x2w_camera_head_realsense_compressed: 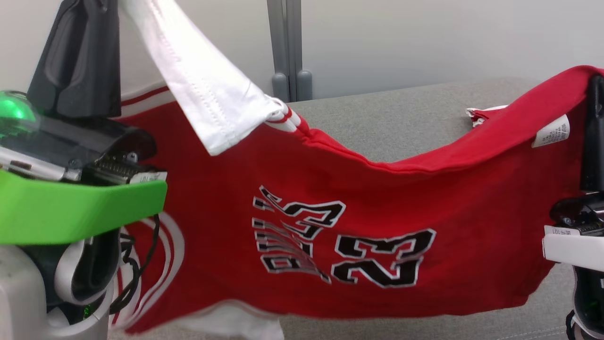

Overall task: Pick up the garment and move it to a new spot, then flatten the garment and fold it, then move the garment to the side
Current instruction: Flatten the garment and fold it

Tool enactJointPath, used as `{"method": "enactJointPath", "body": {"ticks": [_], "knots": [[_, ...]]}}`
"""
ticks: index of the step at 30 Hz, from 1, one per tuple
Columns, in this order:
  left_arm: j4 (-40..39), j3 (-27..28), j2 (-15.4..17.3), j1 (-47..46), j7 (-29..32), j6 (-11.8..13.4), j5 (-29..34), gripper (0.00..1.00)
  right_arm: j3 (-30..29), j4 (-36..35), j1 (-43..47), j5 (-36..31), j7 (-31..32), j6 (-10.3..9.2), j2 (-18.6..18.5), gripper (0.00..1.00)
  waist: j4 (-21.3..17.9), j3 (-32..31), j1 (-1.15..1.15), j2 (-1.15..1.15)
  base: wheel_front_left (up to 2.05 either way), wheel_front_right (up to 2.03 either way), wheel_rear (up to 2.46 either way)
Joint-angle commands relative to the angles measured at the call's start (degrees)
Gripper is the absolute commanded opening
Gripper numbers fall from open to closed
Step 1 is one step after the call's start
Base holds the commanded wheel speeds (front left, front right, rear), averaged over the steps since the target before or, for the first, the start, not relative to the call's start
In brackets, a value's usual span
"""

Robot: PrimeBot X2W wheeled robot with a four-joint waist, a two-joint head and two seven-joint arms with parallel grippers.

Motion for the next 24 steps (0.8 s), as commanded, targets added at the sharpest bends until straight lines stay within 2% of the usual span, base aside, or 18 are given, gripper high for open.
{"method": "enactJointPath", "body": {"ticks": [1, 7, 11, 14, 17, 20, 24], "knots": [[1.1, -0.1, 0.2, -1.0, 0.6, 0.4, 0.2, 0.0, 0.4, 0.3, -0.5, -0.1, 1.1, -0.05, -0.4, 0.0, -0.8, 1.2, 0.0, 0.0, 0.0, 0.0, 0.0], [9.0, -0.4, 0.7, -6.2, 1.2, -0.6, 0.7, 0.0, 2.9, 7.4, -7.9, 2.2, 3.2, -0.03, -1.5, 0.0, -1.9, 8.0, 0.0, 0.0, 0.0, 0.0, 0.0], [17.6, -0.3, 1.0, -15.0, 1.4, -2.0, 1.1, 0.0, 6.1, 16.5, -20.3, 3.3, 2.6, -0.03, -3.5, 0.0, -2.7, 14.3, 0.0, 0.0, 0.0, 0.0, 0.0], [26.4, -0.2, 1.3, -25.2, 0.6, -2.8, 3.1, 0.0, 8.2, 25.7, -33.9, 3.0, 1.4, -0.03, -4.0, 0.0, -2.9, 19.4, 0.0, 0.0, 0.0, 0.0, 0.0], [35.5, 0.3, 0.2, -35.9, -2.3, -3.3, 4.5, 0.0, 8.6, 36.0, -47.1, -0.1, -1.0, -0.04, -4.4, 0.0, -2.3, 23.7, 0.0, 0.0, 0.0, 0.0, 0.0], [44.6, 1.4, -1.9, -46.6, -8.2, -3.2, 5.2, 0.0, 7.9, 47.0, -60.0, -4.5, -5.1, -0.03, -4.3, 0.0, -0.7, 27.8, 0.0, 0.0, 0.0, 0.0, 0.0], [53.6, 2.0, -4.9, -55.7, -16.5, -4.0, 5.6, 0.0, 6.5, 59.8, -71.2, -10.0, -10.6, -0.04, -3.9, 0.0, 2.0, 31.8, 0.0, 0.0, 0.0, 0.0, 0.0]]}}
